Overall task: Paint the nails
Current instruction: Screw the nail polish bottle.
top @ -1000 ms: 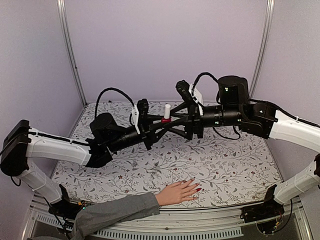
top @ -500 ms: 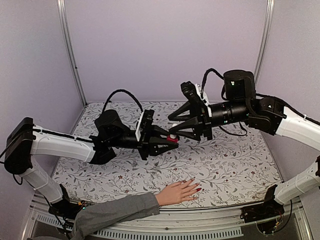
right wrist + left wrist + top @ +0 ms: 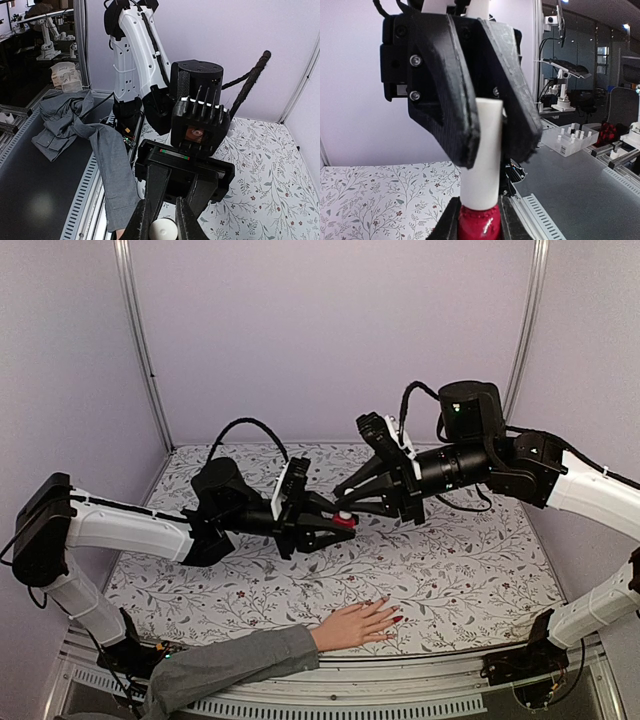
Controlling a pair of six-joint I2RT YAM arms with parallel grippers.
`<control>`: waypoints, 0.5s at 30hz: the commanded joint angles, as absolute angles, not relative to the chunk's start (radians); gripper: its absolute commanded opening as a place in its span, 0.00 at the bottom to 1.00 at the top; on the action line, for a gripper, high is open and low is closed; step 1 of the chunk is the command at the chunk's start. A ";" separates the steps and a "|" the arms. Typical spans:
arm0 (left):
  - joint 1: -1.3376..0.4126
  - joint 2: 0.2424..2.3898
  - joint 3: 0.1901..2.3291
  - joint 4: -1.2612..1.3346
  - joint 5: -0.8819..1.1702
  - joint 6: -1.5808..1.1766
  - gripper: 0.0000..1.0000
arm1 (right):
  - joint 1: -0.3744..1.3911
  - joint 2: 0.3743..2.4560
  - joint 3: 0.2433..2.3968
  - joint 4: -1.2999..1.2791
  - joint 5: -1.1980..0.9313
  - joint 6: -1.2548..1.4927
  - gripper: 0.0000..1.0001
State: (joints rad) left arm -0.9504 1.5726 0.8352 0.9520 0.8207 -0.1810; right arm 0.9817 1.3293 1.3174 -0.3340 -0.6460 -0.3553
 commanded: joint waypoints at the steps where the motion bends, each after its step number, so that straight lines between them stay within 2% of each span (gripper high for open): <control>1: -0.937 1.563 0.836 1.041 0.730 -0.195 0.00 | 0.986 1.352 1.313 -0.326 -0.645 -0.337 0.04; 15: -0.950 1.522 0.797 1.053 0.269 -0.114 0.00 | 0.986 1.407 1.303 -0.223 -0.435 -0.161 0.00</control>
